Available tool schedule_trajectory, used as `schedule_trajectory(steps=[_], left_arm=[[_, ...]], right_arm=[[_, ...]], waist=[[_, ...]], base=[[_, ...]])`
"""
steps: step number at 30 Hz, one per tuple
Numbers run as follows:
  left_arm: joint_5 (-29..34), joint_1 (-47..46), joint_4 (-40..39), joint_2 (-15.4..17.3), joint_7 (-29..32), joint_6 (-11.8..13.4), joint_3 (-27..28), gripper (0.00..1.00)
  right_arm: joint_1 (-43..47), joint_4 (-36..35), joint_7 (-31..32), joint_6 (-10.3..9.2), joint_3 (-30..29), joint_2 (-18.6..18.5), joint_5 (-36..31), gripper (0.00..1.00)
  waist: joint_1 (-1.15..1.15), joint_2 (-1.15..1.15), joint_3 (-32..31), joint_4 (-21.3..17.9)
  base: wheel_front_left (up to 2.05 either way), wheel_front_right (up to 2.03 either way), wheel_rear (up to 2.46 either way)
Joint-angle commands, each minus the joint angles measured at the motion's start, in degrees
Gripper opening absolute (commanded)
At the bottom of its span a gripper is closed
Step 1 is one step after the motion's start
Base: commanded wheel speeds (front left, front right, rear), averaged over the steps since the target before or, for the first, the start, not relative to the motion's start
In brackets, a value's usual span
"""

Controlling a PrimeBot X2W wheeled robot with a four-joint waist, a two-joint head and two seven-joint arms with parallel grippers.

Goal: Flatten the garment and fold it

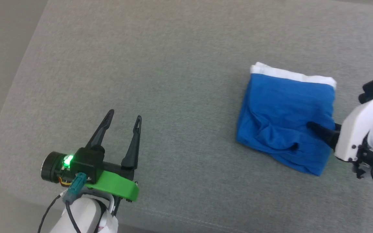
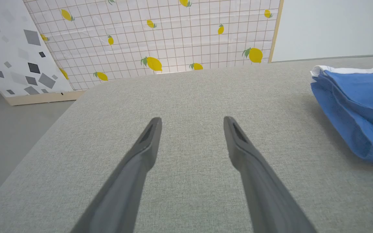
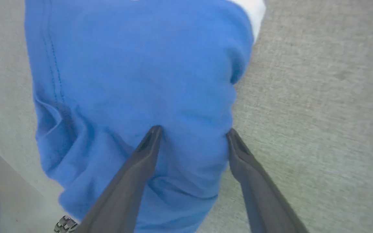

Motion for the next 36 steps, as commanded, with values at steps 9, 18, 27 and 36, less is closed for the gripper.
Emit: schedule_trajectory(steps=[9, 18, 27, 36], left_arm=[[1.3, -2.3, 1.2, -1.3, -0.8, -0.6, -0.3, 1.0], [1.5, -1.8, 2.5, -1.7, -0.9, -0.9, -0.3, 1.0], [1.0, 0.0, 1.6, -0.8, -0.9, -1.0, 0.2, 1.0], [1.2, -0.6, -1.7, -0.1, -0.9, -1.0, 0.4, 1.0]], right_arm=[[-1.9, 6.0, 1.1, 0.21, -1.9, 5.3, -8.7, 1.0], [-1.3, 4.5, -7.5, 0.21, 7.9, -2.0, -10.4, 0.0], [-5.2, -4.1, -10.8, 0.21, 24.6, -22.6, -4.7, 0.0], [-7.6, -5.7, -15.3, 0.21, 30.8, -43.2, -0.3, 0.0]], waist=[[0.0, 0.0, 3.6, 4.1], [0.0, 0.0, 1.1, 1.8], [0.0, 0.0, -0.1, -5.6], [0.0, 0.0, 5.2, -11.6]], base=[[0.0, 0.0, 0.0], [0.0, 0.0, 0.0], [0.0, 0.0, 0.0], [0.0, 0.0, 0.0]])
